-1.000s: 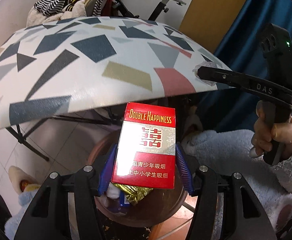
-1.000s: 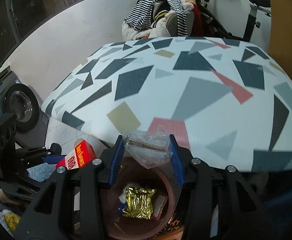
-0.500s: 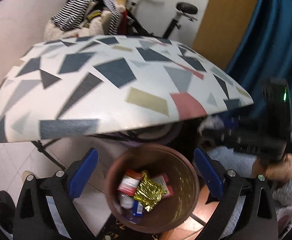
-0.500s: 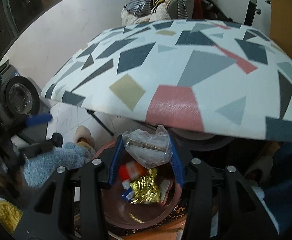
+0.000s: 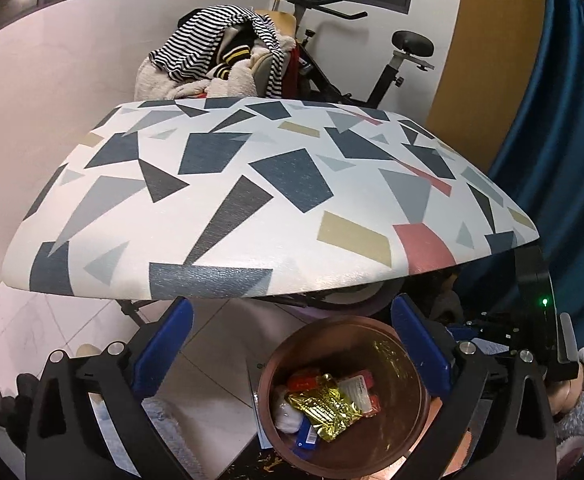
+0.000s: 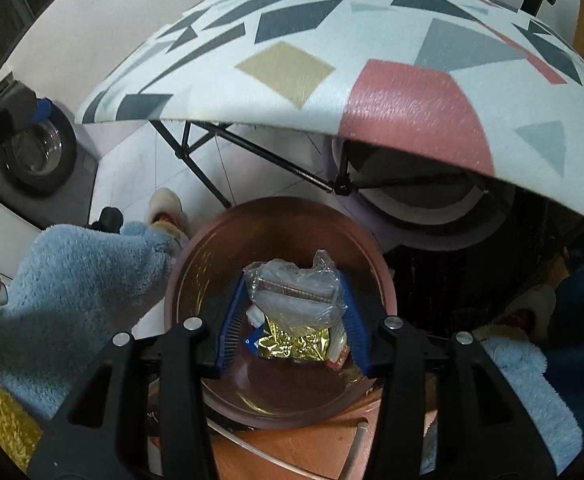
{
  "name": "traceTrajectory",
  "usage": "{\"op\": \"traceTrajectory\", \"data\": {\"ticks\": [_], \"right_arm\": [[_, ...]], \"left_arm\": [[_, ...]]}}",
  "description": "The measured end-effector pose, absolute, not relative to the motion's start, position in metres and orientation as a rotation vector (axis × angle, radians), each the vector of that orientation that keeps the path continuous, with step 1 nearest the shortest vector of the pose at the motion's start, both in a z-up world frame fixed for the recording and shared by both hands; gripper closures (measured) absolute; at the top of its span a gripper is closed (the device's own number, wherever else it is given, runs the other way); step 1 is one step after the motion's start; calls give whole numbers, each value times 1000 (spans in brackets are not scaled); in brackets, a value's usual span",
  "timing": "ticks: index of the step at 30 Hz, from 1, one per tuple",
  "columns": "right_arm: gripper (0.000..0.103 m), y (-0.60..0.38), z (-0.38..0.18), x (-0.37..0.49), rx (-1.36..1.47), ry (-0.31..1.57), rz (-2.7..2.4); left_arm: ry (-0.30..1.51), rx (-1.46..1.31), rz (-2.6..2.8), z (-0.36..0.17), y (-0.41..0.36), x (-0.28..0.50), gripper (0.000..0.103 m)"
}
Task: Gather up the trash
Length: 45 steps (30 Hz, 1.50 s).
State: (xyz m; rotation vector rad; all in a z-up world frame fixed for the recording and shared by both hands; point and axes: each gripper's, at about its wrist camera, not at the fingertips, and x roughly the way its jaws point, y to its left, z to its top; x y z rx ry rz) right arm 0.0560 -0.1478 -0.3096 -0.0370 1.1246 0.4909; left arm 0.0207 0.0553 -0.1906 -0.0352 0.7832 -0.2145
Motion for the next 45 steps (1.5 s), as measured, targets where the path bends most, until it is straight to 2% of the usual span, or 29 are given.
{"op": "traceTrajectory", "data": {"ticks": [2, 6, 10, 29, 35, 45], "right_arm": [[48, -147, -312, 54, -41, 1131, 492], [17, -151, -300, 54, -42, 1088, 466], [6, -160, -275, 59, -34, 1021, 432], [6, -207, -82, 92, -46, 641, 283], [6, -213, -52, 88, -42, 590, 267], [6, -216, -36, 80, -43, 571, 260]], "left_arm": [[783, -34, -208, -190, 56, 21, 6], [762, -7, -171, -182, 55, 23, 6], [716, 19, -151, -165, 53, 26, 6], [482, 44, -164, -37, 36, 44, 6], [393, 53, -171, -14, 27, 36, 6], [391, 54, -172, -8, 23, 40, 6]]}}
